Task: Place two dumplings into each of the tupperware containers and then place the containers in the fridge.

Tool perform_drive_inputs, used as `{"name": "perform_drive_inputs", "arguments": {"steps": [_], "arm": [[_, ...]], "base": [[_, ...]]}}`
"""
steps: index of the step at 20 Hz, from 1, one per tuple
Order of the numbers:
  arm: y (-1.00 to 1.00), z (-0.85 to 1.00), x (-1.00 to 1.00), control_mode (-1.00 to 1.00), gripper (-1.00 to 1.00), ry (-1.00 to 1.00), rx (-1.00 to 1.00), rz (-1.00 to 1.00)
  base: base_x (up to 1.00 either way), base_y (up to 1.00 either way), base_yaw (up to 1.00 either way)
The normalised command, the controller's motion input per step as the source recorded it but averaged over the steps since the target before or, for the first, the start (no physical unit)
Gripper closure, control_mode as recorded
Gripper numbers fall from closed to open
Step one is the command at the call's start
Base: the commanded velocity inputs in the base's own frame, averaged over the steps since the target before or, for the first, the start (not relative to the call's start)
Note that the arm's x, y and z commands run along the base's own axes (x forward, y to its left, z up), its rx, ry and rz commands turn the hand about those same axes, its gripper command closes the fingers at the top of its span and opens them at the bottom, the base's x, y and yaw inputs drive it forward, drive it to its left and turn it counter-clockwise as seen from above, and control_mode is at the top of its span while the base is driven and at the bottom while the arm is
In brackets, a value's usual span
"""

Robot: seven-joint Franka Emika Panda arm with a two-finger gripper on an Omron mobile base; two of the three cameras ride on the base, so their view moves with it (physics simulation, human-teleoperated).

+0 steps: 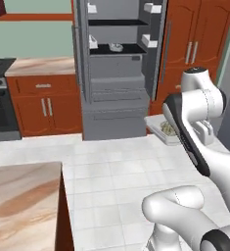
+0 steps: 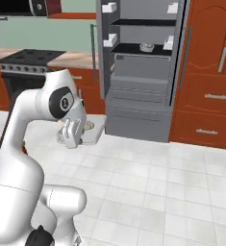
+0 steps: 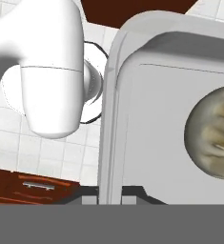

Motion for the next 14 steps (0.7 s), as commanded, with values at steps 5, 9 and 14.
{"name": "perform_drive_inputs", "arguments": {"steps": [5,9,14], "arm": [[0.0,0.0,0.0,1.0,1.0,0.0,0.0,0.0],[0.0,0.0,0.0,1.0,1.0,0.0,0.0,0.0],[0.0,0.0,0.0,1.0,1.0,0.0,0.0,0.0]], "base": [[1.0,-0.12,0.07],[1.0,-0.35,-0.02],[1.0,-0.22,-0.04]]}}
